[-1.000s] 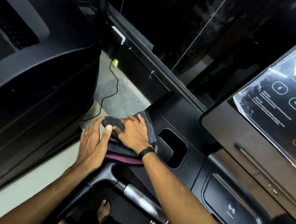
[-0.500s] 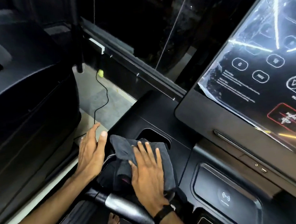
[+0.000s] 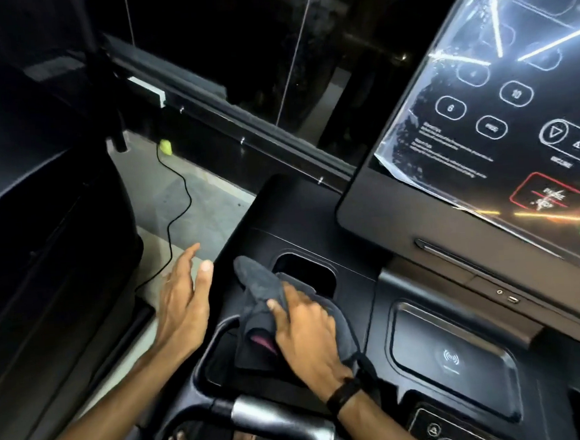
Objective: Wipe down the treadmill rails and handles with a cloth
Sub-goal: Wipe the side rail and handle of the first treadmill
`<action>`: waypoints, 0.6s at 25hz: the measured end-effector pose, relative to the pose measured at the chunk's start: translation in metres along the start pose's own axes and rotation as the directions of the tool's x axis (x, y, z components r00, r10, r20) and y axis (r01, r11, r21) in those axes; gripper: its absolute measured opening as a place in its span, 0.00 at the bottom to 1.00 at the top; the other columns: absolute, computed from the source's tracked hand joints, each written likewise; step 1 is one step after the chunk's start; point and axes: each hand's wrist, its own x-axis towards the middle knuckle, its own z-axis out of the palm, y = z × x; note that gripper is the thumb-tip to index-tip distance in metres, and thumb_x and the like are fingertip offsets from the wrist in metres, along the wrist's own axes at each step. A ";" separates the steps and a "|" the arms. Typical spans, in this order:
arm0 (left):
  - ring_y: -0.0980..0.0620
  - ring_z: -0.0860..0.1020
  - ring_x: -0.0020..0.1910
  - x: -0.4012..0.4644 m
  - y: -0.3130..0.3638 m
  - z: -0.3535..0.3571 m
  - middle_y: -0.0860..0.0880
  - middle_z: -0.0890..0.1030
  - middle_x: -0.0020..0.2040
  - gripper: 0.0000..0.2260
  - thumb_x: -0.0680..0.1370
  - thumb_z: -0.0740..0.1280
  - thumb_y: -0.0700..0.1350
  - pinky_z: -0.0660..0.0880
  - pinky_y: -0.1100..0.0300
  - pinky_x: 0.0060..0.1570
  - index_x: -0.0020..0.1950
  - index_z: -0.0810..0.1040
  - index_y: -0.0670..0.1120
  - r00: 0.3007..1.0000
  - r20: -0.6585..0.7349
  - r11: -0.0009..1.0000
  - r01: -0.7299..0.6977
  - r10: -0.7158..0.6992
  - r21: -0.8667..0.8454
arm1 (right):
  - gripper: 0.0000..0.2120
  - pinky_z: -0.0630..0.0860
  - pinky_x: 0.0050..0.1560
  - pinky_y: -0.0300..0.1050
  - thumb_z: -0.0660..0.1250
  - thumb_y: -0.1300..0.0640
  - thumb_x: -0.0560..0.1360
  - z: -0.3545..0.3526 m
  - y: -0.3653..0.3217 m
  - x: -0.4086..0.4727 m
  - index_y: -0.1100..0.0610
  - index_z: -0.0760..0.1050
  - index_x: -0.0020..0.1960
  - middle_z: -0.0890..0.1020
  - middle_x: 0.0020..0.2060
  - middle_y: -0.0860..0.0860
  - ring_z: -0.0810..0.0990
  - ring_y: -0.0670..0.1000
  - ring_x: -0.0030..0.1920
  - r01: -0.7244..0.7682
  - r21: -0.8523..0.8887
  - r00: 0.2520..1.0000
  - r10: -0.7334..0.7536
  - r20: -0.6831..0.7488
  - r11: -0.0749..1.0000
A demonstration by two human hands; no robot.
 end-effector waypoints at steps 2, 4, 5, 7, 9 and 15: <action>0.46 0.69 0.72 0.002 -0.002 -0.004 0.48 0.73 0.71 0.33 0.76 0.50 0.68 0.62 0.42 0.73 0.75 0.67 0.50 1.000 0.003 1.000 -0.004 0.004 -0.027 | 0.22 0.75 0.58 0.52 0.54 0.48 0.82 -0.013 -0.008 0.009 0.55 0.70 0.72 0.81 0.61 0.55 0.80 0.59 0.58 -0.039 0.078 0.975 0.055 -0.214 0.996; 0.49 0.70 0.70 0.005 -0.002 -0.007 0.51 0.74 0.69 0.33 0.76 0.50 0.67 0.63 0.44 0.72 0.74 0.67 0.50 1.000 0.008 0.999 -0.004 0.004 -0.053 | 0.24 0.75 0.63 0.53 0.54 0.47 0.82 -0.017 -0.013 0.015 0.57 0.70 0.73 0.79 0.64 0.56 0.78 0.58 0.61 0.021 -0.004 0.942 -0.021 -0.334 1.000; 0.49 0.70 0.69 0.006 -0.001 -0.007 0.51 0.74 0.69 0.32 0.76 0.50 0.67 0.64 0.44 0.72 0.74 0.68 0.50 1.000 0.011 0.998 -0.007 0.008 -0.065 | 0.26 0.71 0.69 0.53 0.53 0.44 0.83 -0.014 -0.014 0.015 0.56 0.67 0.76 0.76 0.69 0.55 0.75 0.57 0.67 0.019 -0.019 0.971 -0.023 -0.238 1.000; 0.52 0.72 0.67 0.006 -0.001 -0.006 0.51 0.76 0.67 0.31 0.76 0.50 0.67 0.65 0.45 0.71 0.72 0.69 0.51 0.999 0.029 0.995 -0.011 0.014 -0.102 | 0.36 0.57 0.78 0.50 0.48 0.33 0.80 -0.004 -0.018 0.011 0.53 0.56 0.81 0.63 0.78 0.51 0.62 0.53 0.77 -0.082 0.024 0.984 0.077 0.158 0.996; 0.53 0.73 0.65 0.006 -0.001 -0.004 0.53 0.78 0.64 0.29 0.76 0.50 0.67 0.65 0.46 0.70 0.70 0.71 0.52 0.999 0.040 0.991 -0.006 0.012 -0.132 | 0.41 0.54 0.78 0.49 0.43 0.26 0.76 -0.004 -0.014 0.024 0.49 0.52 0.81 0.59 0.80 0.49 0.57 0.51 0.79 -0.183 0.081 0.912 0.138 0.386 0.980; 0.50 0.77 0.60 0.008 -0.007 0.002 0.55 0.82 0.55 0.21 0.80 0.52 0.64 0.68 0.40 0.66 0.62 0.76 0.56 0.999 -0.006 0.974 -0.041 0.041 -0.221 | 0.41 0.49 0.77 0.48 0.41 0.25 0.75 -0.011 -0.004 0.057 0.46 0.52 0.81 0.55 0.81 0.49 0.52 0.50 0.80 -0.095 0.001 0.804 0.076 0.590 0.995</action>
